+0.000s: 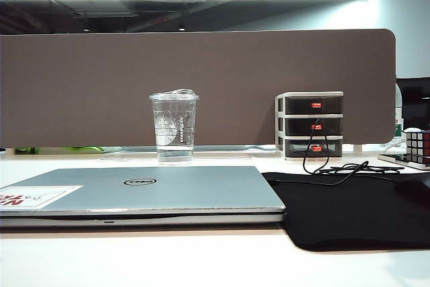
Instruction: Pick up the coffee cup and place it on the right side of the laptop.
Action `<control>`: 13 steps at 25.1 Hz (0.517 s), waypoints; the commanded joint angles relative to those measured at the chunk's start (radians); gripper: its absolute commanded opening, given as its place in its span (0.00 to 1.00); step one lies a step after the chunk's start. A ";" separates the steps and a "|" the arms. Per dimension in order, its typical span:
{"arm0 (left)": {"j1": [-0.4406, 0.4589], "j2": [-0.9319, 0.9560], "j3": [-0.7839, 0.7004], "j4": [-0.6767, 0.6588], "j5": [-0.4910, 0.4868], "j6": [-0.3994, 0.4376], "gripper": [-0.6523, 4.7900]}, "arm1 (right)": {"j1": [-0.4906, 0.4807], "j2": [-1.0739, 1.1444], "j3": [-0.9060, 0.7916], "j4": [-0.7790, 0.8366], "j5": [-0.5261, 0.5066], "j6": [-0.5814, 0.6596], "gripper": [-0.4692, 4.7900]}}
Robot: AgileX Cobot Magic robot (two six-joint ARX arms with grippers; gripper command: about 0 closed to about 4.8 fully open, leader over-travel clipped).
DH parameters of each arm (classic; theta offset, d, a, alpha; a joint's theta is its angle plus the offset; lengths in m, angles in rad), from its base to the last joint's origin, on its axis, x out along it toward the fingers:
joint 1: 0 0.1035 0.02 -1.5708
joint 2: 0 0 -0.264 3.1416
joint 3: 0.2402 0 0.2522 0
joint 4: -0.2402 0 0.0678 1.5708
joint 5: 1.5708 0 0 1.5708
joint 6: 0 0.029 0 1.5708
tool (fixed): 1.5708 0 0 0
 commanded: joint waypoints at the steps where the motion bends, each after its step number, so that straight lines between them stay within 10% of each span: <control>1: -0.001 0.000 0.006 0.012 0.003 0.000 0.12 | 0.000 -0.002 -0.005 0.017 0.002 0.003 0.09; 10: -0.001 0.000 0.006 0.013 0.008 -0.003 0.12 | 0.001 -0.002 -0.005 0.016 -0.011 0.009 0.09; 13: -0.001 0.000 0.006 0.013 0.183 -0.085 0.12 | 0.001 -0.002 -0.005 0.008 -0.171 0.083 0.09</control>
